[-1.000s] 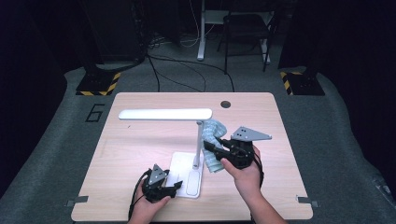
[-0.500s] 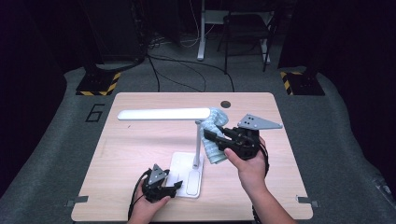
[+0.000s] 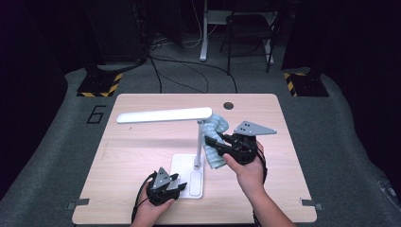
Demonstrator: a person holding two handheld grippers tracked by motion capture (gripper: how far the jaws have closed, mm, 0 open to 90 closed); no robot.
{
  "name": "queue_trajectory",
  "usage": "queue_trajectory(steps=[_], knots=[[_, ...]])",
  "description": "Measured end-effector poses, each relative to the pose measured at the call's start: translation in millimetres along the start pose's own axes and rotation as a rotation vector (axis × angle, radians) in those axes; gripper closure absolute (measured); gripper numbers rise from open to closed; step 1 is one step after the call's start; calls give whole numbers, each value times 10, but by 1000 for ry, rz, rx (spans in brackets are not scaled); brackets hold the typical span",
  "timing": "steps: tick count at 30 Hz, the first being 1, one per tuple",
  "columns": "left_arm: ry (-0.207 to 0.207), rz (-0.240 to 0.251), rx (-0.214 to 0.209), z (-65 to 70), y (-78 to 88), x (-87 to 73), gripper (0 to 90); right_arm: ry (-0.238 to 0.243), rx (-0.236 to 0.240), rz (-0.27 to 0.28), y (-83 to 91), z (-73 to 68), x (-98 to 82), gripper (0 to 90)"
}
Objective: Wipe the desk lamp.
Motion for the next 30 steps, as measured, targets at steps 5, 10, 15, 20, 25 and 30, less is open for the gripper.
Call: queue_trajectory(steps=[5, 10, 15, 20, 25, 30], knots=[[9, 5, 8, 1, -4, 4, 485, -29, 0, -32, -80, 63, -213, 678], [7, 4, 6, -1, -3, 2, 487, -33, -15, -50, -118, 115, -356, 677], [6, -6, 17, -7, -1, 4, 486, -44, -23, -83, -187, 175, -534, 676], [12, -12, 27, -13, -1, 7, 480, -53, -51, -104, -201, 228, -715, 674], [23, -28, 37, -28, 7, -2, 449, -68, -75, -155, -248, 292, -998, 674], [17, -31, 63, -74, 22, -8, 417, -100, -90, -189, -312, 314, -1263, 674]])
Point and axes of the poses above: each handheld gripper's, and its own axes: y roughly backward along the jaws, x roughly out of its top, z roughly to its right, the point moved 9 cm from there along -y, roughly forward along the jaws, and after that the axes turned 3 degrees about x, right-handed, at the moved point
